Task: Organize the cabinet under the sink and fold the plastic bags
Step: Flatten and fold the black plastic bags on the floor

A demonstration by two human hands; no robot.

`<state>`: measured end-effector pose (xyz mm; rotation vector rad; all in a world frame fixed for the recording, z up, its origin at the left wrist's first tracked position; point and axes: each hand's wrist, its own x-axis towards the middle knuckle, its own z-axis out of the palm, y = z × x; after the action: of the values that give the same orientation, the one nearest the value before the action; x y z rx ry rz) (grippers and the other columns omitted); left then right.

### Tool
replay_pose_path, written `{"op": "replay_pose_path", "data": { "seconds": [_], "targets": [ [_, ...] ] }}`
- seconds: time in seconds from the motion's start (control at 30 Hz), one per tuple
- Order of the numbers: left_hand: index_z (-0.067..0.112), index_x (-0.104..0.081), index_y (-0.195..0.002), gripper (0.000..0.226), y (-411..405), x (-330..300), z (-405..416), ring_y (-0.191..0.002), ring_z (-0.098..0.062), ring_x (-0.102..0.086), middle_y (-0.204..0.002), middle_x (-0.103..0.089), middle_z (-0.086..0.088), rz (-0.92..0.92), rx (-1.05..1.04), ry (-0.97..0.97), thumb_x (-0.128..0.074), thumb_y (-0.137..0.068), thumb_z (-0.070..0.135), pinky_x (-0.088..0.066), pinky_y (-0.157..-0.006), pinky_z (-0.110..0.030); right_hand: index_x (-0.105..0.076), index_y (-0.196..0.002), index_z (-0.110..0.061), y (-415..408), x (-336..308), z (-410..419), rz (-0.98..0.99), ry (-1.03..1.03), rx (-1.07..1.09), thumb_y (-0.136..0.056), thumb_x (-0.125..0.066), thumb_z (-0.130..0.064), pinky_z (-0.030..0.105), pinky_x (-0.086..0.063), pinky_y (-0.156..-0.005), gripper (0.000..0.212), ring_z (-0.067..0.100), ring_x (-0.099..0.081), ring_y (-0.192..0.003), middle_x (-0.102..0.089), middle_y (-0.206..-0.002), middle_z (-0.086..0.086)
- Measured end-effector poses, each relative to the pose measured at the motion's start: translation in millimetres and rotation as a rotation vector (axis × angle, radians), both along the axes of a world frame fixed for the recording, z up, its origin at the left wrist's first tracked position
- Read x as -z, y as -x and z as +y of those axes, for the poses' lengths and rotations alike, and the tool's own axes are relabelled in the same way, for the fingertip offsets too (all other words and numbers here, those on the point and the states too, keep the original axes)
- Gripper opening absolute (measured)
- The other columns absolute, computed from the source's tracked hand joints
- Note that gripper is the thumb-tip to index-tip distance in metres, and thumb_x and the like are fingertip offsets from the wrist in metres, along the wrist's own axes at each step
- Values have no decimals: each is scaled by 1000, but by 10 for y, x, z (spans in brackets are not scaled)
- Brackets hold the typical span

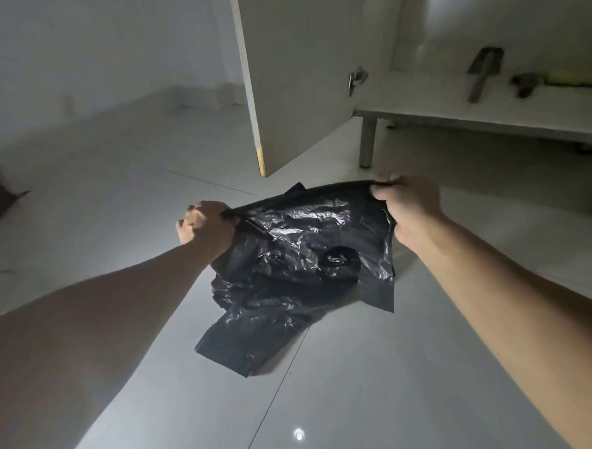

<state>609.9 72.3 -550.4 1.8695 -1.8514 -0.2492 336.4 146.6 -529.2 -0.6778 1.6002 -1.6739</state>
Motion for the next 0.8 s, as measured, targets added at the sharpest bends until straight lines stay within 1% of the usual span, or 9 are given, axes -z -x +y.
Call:
{"op": "replay_pose_path", "data": {
  "seconds": [0.07, 0.13, 0.23, 0.33, 0.47, 0.53, 0.6, 0.67, 0.8],
  "targets": [
    [24, -73, -98, 16, 64, -104, 23, -91, -24, -57, -99, -68, -1, 14, -1, 36, -61, -91, 32, -50, -90, -39, -62, -69, -21, 121, -66, 102, 35, 25, 24, -80, -67, 9, 35, -54, -86, 32, 18, -62, -82, -65, -80, -1],
    [22, -73, -95, 14, 153, -189, 59, -97, -29, -56, -99, -68, -4, 64, 29, 43, -63, -89, 30, -52, -84, -40, -64, -73, -22, 256, -158, 201, 29, 48, 38, -82, -65, 9, 33, -54, -82, 32, 17, -61, -81, -64, -80, -1],
    [13, -72, -98, 13, 337, -424, 164, -85, -24, -55, -89, -63, -7, 246, 96, -78, -68, -85, 13, -47, -65, -26, -65, -76, -22, 494, -258, 365, -69, 48, 66, -84, -64, 6, 31, -57, -73, 29, 18, -62, -78, -65, -82, 2],
    [6, -72, -87, 17, 504, -735, 306, -81, -21, -55, -75, -60, -8, 475, 124, -158, -72, -75, -6, -46, -64, -19, -68, -82, -21, 741, -382, 604, -123, 38, 36, -84, -58, 6, 30, -57, -66, 28, 18, -63, -73, -66, -82, 5],
    [3, -64, -73, 15, 764, -980, 643, -70, -21, -58, -74, -59, -10, 855, 215, -308, -70, -75, -10, -53, -62, -24, -70, -84, -19, 1255, -500, 1051, -177, -20, -59, -84, -51, -1, 20, -52, -53, 26, 16, -60, -65, -62, -74, 4],
    [0, -62, -77, 8, 892, -956, 821, -70, -20, -57, -77, -56, -12, 897, 253, -421, -68, -79, -4, -51, -63, -26, -69, -82, -18, 1519, -442, 1258, -131, -97, -68, -82, -50, -5, 22, -50, -56, 23, 18, -59, -64, -60, -75, 5],
    [-4, -63, -84, 6, 986, -824, 950, -75, -22, -58, -84, -59, -14, 786, 273, -534, -67, -81, -2, -51, -63, -27, -66, -76, -15, 1702, -296, 1457, -112, -208, -100, -79, -51, -7, 25, -48, -59, 18, 20, -57, -62, -59, -73, 6],
    [-4, -67, -89, 10, 1058, -664, 1044, -85, -25, -60, -94, -64, -15, 510, 311, -607, -69, -80, -4, -54, -62, -30, -64, -73, -12, 1812, -82, 1661, -82, -354, -178, -81, -56, -9, 26, -49, -60, 12, 22, -57, -61, -60, -72, 8],
    [7, -71, -99, 19, 1228, -324, 1184, -98, -26, -59, -99, -68, -10, -4, 457, -841, -70, -82, 0, -56, -79, -45, -70, -89, -1, 1918, 356, 2047, 238, -798, -424, -82, -66, 1, 32, -56, -56, 8, 27, -66, -66, -69, -80, 16]
  ]
}}
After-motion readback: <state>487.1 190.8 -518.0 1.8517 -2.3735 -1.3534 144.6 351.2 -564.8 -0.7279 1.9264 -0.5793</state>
